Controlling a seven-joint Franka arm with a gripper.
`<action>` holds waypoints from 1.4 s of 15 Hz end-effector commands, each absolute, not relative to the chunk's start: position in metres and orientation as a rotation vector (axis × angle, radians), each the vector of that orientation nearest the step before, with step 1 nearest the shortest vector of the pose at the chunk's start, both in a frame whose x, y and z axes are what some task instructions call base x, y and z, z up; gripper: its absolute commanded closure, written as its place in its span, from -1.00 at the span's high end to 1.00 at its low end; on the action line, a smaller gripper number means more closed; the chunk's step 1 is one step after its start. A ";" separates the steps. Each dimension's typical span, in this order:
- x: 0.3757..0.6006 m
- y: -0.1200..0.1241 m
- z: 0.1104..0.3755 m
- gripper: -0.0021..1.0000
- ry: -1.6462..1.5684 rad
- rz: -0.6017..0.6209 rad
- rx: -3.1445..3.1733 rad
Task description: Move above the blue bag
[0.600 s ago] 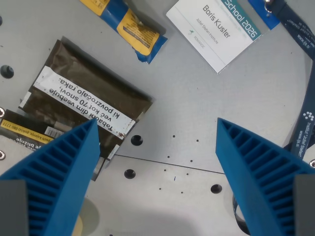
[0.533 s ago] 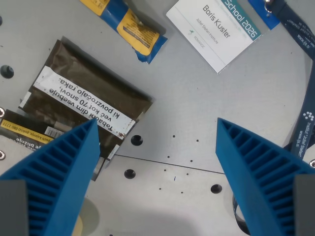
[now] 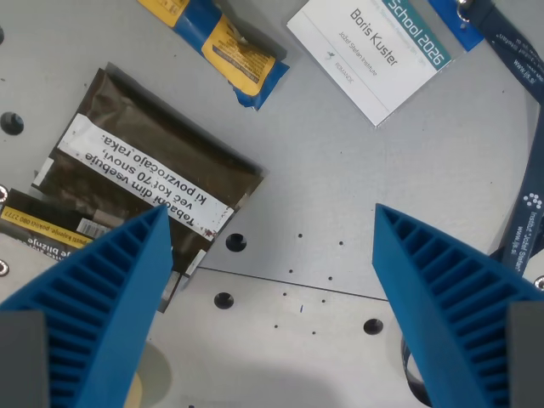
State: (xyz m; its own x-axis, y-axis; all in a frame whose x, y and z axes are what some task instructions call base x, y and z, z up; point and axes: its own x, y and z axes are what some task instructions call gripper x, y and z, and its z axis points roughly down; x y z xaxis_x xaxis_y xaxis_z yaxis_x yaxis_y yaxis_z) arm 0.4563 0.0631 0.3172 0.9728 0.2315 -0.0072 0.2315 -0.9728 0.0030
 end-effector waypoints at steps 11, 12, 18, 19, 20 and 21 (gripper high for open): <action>0.466 0.075 0.290 1.00 0.875 0.031 3.031; 0.467 0.077 0.287 1.00 0.923 0.032 3.019; 0.473 0.087 0.262 1.00 1.223 0.045 2.919; 0.474 0.088 0.257 1.00 1.272 0.046 2.899; 0.476 0.090 0.252 1.00 1.318 0.047 2.879; 0.477 0.092 0.247 1.00 1.366 0.048 2.857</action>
State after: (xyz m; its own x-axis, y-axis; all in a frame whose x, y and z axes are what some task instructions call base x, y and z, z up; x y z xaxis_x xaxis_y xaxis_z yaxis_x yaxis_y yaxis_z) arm 0.4766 0.0914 0.2494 0.8194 0.5730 -0.0181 0.5728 -0.8196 -0.0131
